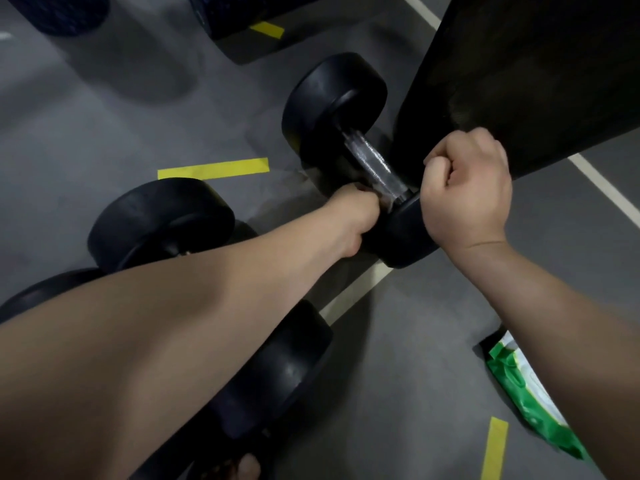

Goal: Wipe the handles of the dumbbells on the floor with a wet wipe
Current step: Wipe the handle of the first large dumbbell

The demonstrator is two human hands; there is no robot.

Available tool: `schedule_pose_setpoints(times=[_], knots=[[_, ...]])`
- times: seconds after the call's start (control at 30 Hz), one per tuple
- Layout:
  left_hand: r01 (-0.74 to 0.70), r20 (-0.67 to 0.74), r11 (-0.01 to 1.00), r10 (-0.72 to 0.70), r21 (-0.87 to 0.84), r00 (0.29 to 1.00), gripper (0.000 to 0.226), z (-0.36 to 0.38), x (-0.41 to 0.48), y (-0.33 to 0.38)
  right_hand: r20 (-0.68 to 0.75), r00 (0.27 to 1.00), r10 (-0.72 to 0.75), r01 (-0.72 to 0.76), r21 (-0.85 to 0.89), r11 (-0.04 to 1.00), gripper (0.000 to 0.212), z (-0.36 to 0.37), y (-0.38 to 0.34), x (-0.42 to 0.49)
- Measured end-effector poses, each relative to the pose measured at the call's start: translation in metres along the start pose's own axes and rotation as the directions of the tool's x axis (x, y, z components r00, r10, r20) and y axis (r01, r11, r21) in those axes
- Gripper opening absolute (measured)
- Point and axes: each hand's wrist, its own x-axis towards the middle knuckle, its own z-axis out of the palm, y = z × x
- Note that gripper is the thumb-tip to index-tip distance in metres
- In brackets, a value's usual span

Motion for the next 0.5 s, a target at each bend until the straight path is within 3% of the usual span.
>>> schedule_pose_setpoints(times=[0.2,0.3,0.4,0.47,0.5], knots=[[-0.074,-0.011,0.997,0.073,-0.016,0.997,0.007,-0.005,-0.007,0.004,-0.011,1.0,0.011,-0.011,0.012,1.0,0.023,0.002,0.002,0.0],[-0.317,-0.009,0.92,0.327,0.231,0.945,0.004,-0.009,-0.003,0.001,-0.018,1.0,0.011,-0.011,0.006,1.0,0.023,0.002,0.002,0.0],[-0.609,0.196,0.62,0.603,0.496,0.773,0.015,-0.013,0.0,0.002,-0.018,1.0,0.019,-0.019,0.014,1.0,0.025,0.001,0.002,0.0],[-0.669,0.39,0.326,0.612,0.668,0.688,0.024,-0.017,0.003,0.007,-0.017,1.0,0.015,-0.014,0.016,1.0,0.025,0.001,0.003,0.0],[-0.65,0.43,0.25,0.575,0.718,0.696,0.024,-0.017,0.002,0.012,-0.016,1.0,0.013,-0.013,0.015,1.0,0.025,0.002,0.003,0.0]])
